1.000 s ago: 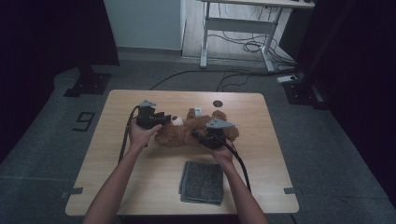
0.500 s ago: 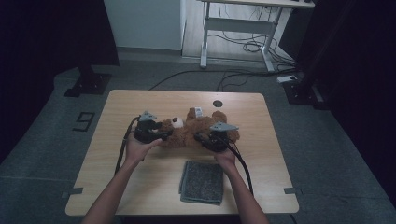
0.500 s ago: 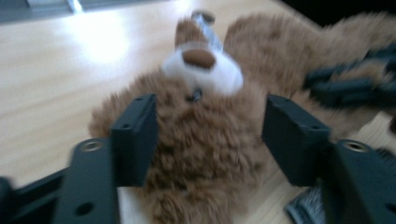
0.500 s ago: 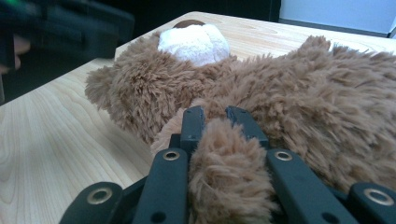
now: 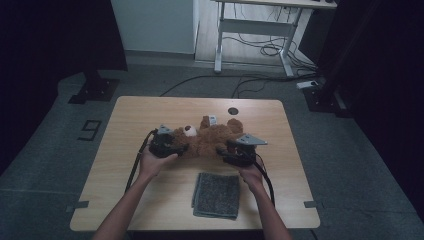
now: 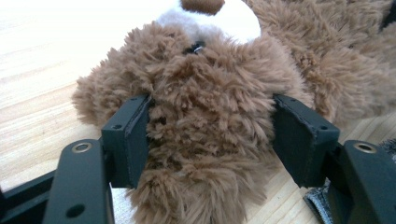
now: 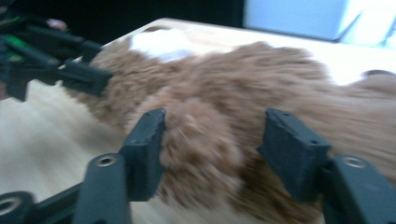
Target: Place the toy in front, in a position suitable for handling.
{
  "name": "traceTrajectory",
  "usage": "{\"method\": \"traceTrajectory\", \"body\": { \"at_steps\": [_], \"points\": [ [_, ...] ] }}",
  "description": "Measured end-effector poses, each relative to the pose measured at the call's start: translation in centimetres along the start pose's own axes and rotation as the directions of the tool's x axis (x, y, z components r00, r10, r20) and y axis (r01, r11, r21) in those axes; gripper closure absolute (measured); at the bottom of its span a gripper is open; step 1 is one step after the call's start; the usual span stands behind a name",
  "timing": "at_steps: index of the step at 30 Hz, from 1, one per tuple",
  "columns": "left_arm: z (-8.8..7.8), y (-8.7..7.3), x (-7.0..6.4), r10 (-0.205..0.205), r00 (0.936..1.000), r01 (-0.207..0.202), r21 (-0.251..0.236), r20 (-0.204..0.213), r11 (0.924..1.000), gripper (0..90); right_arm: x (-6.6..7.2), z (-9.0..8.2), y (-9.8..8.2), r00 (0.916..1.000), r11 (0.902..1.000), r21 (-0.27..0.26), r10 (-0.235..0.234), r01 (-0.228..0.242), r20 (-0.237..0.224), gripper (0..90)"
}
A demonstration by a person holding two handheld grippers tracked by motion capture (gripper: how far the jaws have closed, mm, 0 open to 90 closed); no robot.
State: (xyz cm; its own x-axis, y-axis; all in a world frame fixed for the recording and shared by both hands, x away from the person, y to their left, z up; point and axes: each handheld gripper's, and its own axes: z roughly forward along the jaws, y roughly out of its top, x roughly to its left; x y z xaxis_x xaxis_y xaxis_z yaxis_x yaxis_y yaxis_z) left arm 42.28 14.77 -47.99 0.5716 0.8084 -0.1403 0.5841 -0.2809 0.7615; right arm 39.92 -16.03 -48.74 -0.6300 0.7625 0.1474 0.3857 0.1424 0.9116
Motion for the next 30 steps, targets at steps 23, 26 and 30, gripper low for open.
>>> {"method": "traceTrajectory", "body": {
  "at_steps": [23, 26, 30],
  "points": [
    [-2.2, -1.6, -1.5, 0.044, 0.998, -0.047, -0.053, -0.046, 0.9975, 35.2, -6.6, -2.7, -2.3, 0.9786, 0.9837, -0.064, 0.175, -0.168, 0.109, 50.7],
    [-3.3, -2.2, -2.2, 0.051, 0.9979, -0.054, -0.073, -0.039, 0.9959, 35.6, -6.6, -3.0, -2.5, 0.9804, 0.9845, -0.06, 0.17, -0.165, 0.099, 52.2],
    [-4.6, -3.3, -3.4, 0.051, 0.9986, -0.052, -0.091, -0.009, 0.9945, 36.2, -6.4, -3.2, -2.7, 0.9823, 0.9862, -0.055, 0.161, -0.156, 0.096, 54.4]
  ]
}}
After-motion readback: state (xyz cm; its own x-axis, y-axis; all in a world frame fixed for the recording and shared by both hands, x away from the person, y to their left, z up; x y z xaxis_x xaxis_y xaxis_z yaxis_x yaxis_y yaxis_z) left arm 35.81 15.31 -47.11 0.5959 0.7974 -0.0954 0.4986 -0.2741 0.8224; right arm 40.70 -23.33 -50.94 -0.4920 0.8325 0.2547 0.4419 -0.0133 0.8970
